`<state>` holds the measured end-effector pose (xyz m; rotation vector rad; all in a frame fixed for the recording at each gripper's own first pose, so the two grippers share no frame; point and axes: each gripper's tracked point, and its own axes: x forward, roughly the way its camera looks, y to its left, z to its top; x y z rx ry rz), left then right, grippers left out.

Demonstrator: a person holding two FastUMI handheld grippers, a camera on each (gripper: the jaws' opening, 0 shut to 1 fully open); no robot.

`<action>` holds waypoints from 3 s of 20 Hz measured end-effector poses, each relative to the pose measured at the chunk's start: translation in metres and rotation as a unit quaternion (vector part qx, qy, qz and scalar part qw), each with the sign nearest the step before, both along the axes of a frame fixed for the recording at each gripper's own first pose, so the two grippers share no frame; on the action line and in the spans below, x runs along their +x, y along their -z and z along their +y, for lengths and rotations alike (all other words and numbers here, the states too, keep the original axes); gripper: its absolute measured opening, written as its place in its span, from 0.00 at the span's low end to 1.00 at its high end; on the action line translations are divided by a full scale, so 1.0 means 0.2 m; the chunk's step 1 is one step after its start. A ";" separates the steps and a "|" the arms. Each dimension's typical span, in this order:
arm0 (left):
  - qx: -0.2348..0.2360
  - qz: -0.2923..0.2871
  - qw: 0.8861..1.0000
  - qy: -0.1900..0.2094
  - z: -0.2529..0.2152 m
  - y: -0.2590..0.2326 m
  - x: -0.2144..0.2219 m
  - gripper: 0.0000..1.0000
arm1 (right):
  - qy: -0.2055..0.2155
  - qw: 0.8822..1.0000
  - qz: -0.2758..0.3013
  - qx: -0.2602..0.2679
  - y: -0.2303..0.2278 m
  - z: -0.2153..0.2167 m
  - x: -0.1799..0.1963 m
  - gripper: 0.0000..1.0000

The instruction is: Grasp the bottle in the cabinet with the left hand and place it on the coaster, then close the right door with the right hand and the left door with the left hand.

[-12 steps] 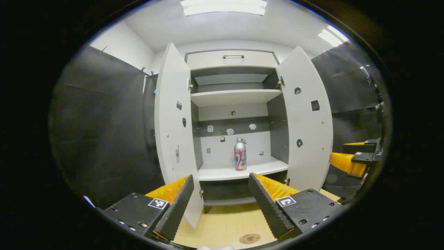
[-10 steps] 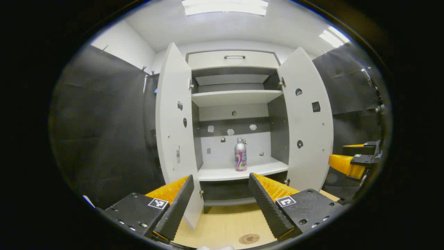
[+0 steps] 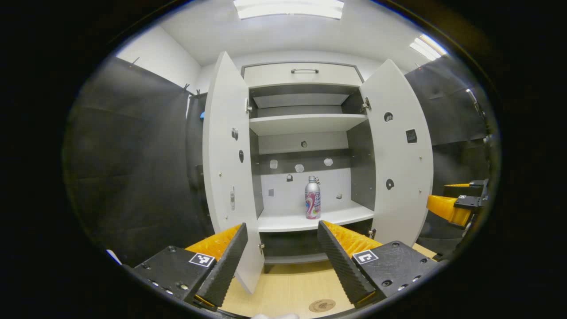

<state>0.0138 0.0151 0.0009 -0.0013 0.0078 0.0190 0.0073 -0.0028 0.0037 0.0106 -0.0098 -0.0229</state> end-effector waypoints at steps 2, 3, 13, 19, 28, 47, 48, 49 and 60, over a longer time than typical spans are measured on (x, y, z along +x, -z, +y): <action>-0.002 -0.001 1.000 0.001 0.00 0.00 0.01 0.97 | 0.000 1.000 0.001 0.001 0.00 0.00 0.01 0.99; -0.001 -0.001 1.000 0.000 0.00 0.00 0.02 0.97 | -0.001 1.000 0.001 0.002 0.01 0.01 0.02 0.99; 0.012 -0.004 1.000 0.003 0.00 -0.01 0.10 0.97 | 0.005 1.000 0.002 0.004 0.01 0.00 0.07 0.99; -0.001 -0.009 1.000 0.015 -0.02 -0.01 0.35 0.97 | 0.006 1.000 0.000 0.008 -0.02 0.02 0.07 0.99; 0.004 -0.026 0.999 0.047 -0.25 -0.01 1.25 0.97 | 0.027 1.000 0.015 0.007 -0.05 0.04 0.05 0.99; -0.011 0.029 0.999 0.043 -0.50 0.28 2.10 0.83 | 0.063 0.996 0.065 0.004 -0.02 -0.10 0.16 0.96; -0.013 0.022 0.999 0.046 -0.49 0.24 2.07 0.80 | 0.062 0.996 0.062 0.004 -0.02 -0.10 0.16 0.99; -0.013 0.013 0.999 0.048 -0.48 0.21 2.03 0.78 | 0.062 0.996 0.059 0.006 -0.02 -0.11 0.15 0.99; 0.011 -0.014 0.992 0.122 -0.55 0.14 1.26 0.82 | 0.065 0.996 0.056 0.023 0.06 -0.17 0.08 0.96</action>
